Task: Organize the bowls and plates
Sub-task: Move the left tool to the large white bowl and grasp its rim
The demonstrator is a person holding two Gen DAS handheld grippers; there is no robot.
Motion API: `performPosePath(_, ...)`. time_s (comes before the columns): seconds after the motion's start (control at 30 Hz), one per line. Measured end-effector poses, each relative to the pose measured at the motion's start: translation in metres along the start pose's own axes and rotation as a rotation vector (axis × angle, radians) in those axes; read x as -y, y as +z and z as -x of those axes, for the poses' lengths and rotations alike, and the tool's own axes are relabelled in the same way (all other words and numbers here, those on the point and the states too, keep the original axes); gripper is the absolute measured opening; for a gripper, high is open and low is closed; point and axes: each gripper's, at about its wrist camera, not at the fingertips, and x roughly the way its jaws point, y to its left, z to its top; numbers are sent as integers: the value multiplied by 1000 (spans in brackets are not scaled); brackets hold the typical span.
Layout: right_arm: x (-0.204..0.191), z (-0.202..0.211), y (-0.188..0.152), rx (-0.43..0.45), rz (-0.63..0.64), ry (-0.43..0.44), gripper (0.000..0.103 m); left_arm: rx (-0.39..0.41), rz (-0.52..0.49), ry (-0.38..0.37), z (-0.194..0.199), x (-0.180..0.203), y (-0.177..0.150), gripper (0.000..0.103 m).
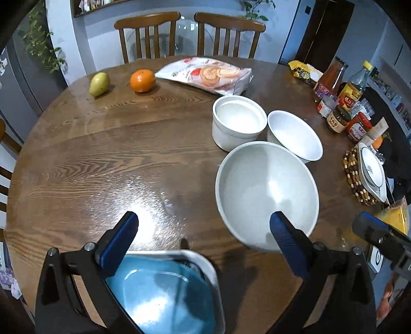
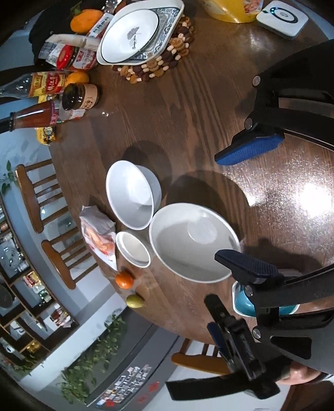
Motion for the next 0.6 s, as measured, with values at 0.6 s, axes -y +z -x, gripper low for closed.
performPosePath(0.6,3,-61,22,-85,12,-22,69,-74,-18,-11,-49,3,18,86)
